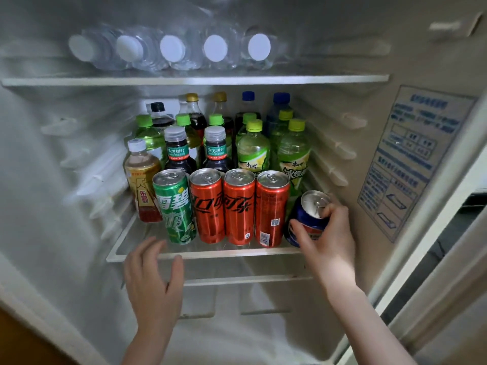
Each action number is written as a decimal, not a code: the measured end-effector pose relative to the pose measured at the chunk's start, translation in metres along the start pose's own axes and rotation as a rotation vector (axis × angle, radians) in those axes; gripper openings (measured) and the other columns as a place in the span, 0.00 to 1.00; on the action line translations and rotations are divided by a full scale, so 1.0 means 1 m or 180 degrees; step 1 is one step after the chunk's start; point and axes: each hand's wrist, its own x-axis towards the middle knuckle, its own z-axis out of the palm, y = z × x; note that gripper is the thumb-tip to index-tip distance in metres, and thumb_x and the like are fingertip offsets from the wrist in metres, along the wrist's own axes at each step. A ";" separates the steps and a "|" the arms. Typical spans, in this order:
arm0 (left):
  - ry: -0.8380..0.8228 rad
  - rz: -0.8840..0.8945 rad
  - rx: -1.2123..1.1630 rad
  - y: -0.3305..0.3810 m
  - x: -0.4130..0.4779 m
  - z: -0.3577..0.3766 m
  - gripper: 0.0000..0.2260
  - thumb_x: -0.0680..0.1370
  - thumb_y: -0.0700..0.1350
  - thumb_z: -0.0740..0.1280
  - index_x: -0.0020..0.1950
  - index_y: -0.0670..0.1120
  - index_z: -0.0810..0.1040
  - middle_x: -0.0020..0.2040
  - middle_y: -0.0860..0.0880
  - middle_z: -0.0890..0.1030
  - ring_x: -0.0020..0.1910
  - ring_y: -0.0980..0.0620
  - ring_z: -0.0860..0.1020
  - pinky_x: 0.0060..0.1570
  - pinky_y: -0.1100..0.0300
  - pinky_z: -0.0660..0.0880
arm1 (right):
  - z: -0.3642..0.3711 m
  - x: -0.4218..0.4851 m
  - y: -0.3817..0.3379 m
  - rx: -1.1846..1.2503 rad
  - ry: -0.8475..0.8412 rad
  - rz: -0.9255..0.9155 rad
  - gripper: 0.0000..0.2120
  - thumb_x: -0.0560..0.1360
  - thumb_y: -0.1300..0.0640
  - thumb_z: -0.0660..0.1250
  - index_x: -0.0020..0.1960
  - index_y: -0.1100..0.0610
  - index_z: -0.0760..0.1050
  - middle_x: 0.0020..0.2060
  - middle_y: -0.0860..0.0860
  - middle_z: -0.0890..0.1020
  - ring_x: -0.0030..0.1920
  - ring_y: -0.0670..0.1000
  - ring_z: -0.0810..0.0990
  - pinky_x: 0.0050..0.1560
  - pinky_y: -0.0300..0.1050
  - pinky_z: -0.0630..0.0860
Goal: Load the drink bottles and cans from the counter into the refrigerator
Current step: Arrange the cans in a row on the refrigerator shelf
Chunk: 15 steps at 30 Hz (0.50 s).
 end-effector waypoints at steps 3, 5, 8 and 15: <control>0.0327 0.0763 -0.0145 0.040 0.014 -0.004 0.17 0.74 0.49 0.60 0.54 0.39 0.78 0.58 0.42 0.76 0.60 0.42 0.72 0.67 0.60 0.59 | -0.008 -0.012 -0.001 0.0234 0.0249 -0.0026 0.26 0.66 0.56 0.77 0.42 0.41 0.59 0.41 0.41 0.73 0.38 0.39 0.71 0.37 0.25 0.64; 0.0232 0.1319 -0.0230 0.069 0.029 -0.004 0.15 0.75 0.48 0.60 0.53 0.40 0.79 0.56 0.44 0.78 0.59 0.43 0.74 0.67 0.59 0.61 | -0.012 -0.024 -0.001 0.0246 0.0496 -0.0168 0.28 0.65 0.58 0.78 0.45 0.42 0.59 0.40 0.37 0.70 0.38 0.40 0.69 0.40 0.28 0.64; -0.0189 0.1965 -0.0205 0.108 0.053 0.001 0.14 0.76 0.48 0.61 0.53 0.42 0.80 0.55 0.48 0.79 0.57 0.48 0.74 0.63 0.57 0.65 | -0.021 -0.039 -0.005 0.0355 0.0698 -0.0200 0.28 0.63 0.56 0.80 0.47 0.47 0.61 0.41 0.34 0.71 0.41 0.39 0.68 0.44 0.21 0.64; -0.1419 0.2511 0.1197 0.158 0.099 0.028 0.27 0.76 0.65 0.53 0.70 0.52 0.68 0.67 0.51 0.72 0.66 0.48 0.69 0.65 0.50 0.64 | -0.039 -0.060 -0.016 0.0785 0.0375 -0.0234 0.24 0.65 0.49 0.77 0.43 0.41 0.60 0.60 0.49 0.76 0.60 0.43 0.75 0.54 0.43 0.73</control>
